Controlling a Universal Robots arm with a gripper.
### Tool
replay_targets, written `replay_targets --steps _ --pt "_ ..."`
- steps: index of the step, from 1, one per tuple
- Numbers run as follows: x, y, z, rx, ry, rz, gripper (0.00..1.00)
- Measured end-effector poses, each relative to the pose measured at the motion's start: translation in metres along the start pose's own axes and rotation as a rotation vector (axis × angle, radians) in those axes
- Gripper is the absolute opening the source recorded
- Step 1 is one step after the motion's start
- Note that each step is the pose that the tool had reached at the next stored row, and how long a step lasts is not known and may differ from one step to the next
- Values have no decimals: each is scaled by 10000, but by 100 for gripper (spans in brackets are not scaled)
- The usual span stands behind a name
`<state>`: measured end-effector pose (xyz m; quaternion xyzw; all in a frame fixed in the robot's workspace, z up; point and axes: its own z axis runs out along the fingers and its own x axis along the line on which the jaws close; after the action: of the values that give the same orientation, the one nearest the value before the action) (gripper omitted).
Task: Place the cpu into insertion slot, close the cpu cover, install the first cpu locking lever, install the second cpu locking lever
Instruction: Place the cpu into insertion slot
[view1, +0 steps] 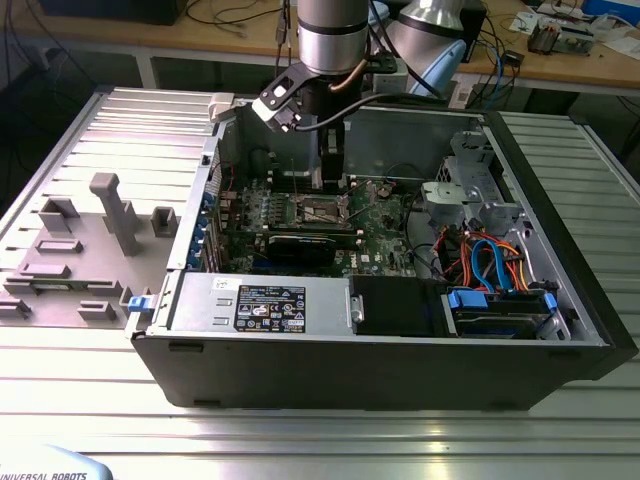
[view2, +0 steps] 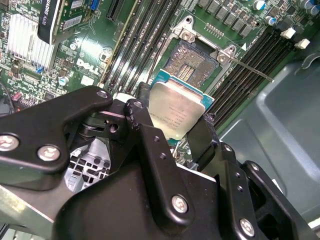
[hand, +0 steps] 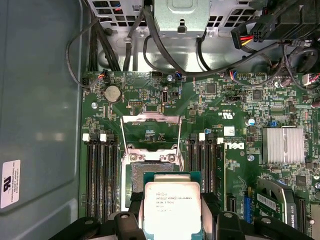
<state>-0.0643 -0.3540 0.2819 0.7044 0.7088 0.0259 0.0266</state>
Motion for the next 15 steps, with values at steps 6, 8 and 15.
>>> replay_targets --steps 6,8,15 --pt "0 0 2 1 1 0 54" --pt "0 0 6 0 1 0 54" --pt "0 -3 23 -3 4 0 54"
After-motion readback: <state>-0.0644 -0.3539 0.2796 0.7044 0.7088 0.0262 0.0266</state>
